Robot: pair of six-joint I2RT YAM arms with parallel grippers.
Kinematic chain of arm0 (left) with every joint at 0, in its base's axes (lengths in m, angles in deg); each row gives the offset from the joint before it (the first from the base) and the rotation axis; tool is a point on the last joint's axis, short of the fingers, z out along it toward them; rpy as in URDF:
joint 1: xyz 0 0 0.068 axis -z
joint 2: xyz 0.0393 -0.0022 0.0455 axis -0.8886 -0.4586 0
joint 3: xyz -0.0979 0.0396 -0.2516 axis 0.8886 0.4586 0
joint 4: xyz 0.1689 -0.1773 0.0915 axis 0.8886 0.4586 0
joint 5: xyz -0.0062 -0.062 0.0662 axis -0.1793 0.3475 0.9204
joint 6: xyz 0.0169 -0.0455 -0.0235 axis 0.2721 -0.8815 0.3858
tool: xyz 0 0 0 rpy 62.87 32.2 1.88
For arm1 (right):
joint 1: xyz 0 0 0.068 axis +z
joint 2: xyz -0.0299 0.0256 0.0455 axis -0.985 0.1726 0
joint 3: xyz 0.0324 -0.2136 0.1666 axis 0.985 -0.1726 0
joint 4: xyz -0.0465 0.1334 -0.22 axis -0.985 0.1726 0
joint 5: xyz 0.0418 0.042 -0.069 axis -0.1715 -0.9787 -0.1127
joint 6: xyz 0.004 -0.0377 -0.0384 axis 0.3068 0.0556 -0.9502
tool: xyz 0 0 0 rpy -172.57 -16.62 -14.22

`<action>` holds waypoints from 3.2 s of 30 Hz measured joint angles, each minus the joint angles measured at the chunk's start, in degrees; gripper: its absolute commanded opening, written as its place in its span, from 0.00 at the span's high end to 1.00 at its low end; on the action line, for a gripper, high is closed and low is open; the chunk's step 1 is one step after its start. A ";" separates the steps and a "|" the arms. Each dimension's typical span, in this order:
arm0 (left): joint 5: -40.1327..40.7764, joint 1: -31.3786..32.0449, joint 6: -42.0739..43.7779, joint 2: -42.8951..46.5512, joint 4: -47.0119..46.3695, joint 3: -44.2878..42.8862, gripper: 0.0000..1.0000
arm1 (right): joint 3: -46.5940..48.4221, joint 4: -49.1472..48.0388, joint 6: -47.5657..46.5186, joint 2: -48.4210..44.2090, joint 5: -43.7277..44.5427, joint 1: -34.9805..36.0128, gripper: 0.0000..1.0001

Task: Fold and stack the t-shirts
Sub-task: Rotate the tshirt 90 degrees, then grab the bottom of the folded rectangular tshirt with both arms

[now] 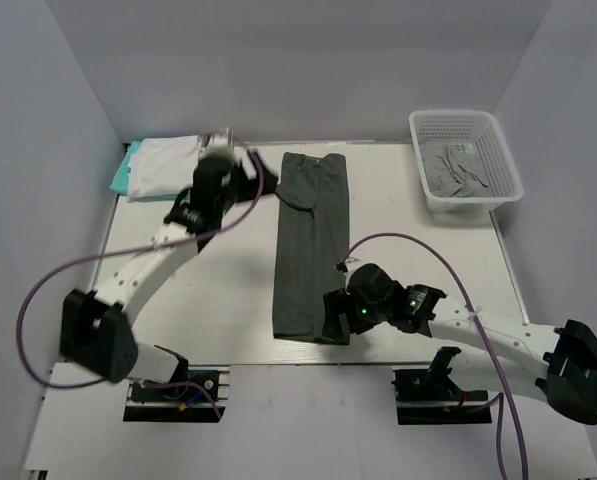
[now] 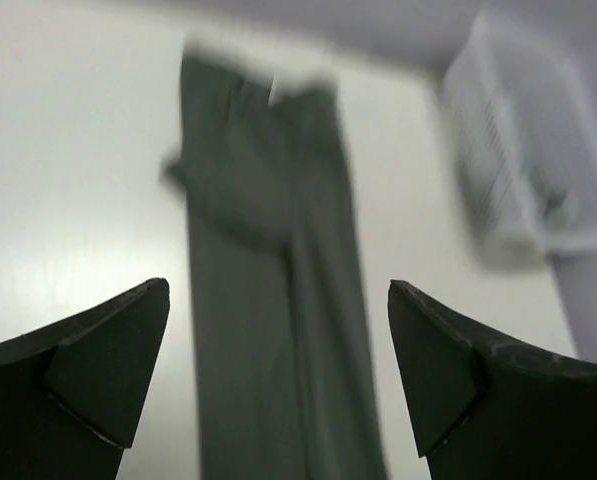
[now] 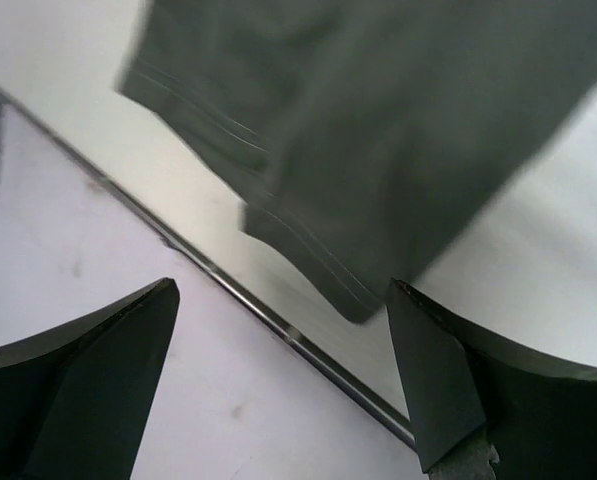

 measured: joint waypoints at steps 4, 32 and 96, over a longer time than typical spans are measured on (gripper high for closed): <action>-6.56 1.27 -8.07 15.47 1.29 28.61 0.00 | -4.66 2.43 4.33 -3.85 2.73 -0.68 0.10; -24.81 20.44 -24.50 21.62 7.93 54.82 0.33 | -17.55 -12.46 19.61 -7.10 -2.51 -4.17 0.26; 3.23 7.89 -11.52 -23.56 19.30 -7.58 1.00 | 39.47 -4.26 -4.24 40.33 7.28 -28.85 1.00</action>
